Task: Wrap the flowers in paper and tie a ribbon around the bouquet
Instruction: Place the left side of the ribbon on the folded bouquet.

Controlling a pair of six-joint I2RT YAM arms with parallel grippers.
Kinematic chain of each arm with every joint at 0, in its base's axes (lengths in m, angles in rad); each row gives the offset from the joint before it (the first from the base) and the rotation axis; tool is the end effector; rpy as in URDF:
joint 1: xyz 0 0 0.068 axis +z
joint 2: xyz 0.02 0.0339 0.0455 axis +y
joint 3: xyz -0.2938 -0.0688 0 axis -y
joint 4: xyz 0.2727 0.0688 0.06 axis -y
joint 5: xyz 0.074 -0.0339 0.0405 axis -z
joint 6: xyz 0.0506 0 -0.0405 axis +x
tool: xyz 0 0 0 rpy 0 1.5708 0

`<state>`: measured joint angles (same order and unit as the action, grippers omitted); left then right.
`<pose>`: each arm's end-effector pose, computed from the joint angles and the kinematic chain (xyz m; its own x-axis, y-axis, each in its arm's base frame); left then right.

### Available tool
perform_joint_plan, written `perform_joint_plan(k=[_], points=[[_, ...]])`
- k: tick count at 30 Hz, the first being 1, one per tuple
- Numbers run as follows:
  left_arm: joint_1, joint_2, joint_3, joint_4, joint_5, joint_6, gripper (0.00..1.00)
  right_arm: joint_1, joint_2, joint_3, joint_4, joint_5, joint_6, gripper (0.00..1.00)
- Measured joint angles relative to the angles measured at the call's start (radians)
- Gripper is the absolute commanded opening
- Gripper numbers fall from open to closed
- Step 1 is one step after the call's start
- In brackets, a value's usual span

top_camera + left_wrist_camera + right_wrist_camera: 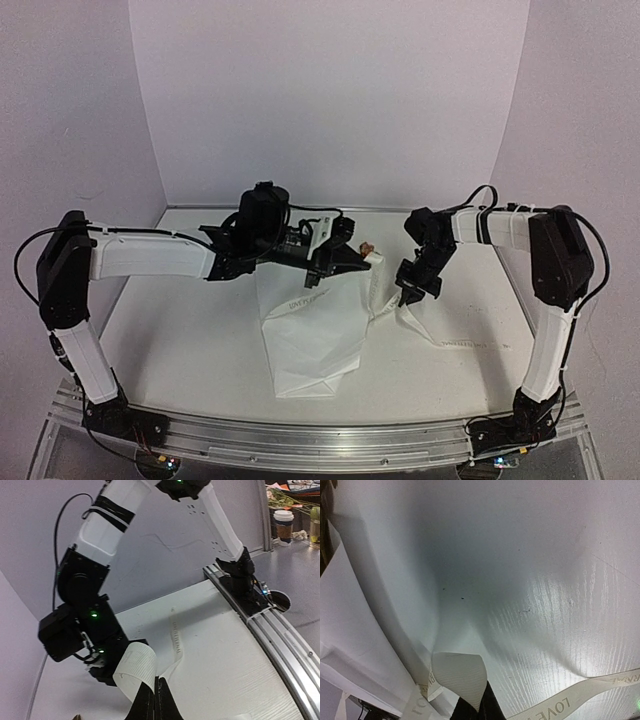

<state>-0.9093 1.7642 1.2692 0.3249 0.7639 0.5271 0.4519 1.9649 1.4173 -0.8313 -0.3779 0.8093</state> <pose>0.2512 -0.3796 0.3064 0.4074 0.0680 -0.9107 0.9068 -0.1487 0.3946 0.3697 0.2002 0.1752 -0.9489 0.2872 0.1306 0.3155 0.8660 0.3880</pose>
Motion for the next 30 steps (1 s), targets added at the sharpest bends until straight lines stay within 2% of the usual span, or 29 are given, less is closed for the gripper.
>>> perform_joint_plan(k=[4, 9, 12, 19, 23, 30], points=[[-0.026, 0.039, 0.002, -0.068, 0.049, 0.034, 0.02, 0.000, 0.000, 0.029, -0.010, -0.015, -0.002, 0.00], [-0.041, 0.134, 0.028, -0.166, 0.045, 0.077, 0.19, -0.001, 0.000, 0.077, -0.033, -0.034, -0.014, 0.00], [-0.045, 0.181, 0.040, -0.177, 0.023, 0.064, 0.25, -0.002, -0.004, 0.081, -0.041, -0.043, -0.016, 0.00], [-0.046, 0.250, 0.108, -0.141, -0.092, -0.041, 0.29, -0.002, -0.061, 0.081, -0.057, -0.078, 0.011, 0.00], [-0.043, 0.259, 0.144, -0.109, -0.143, -0.121, 0.34, -0.002, -0.107, 0.081, -0.072, -0.102, 0.045, 0.00], [-0.016, 0.231, 0.111, -0.064, -0.166, -0.355, 0.40, -0.001, -0.164, 0.075, -0.103, -0.154, 0.131, 0.07]])
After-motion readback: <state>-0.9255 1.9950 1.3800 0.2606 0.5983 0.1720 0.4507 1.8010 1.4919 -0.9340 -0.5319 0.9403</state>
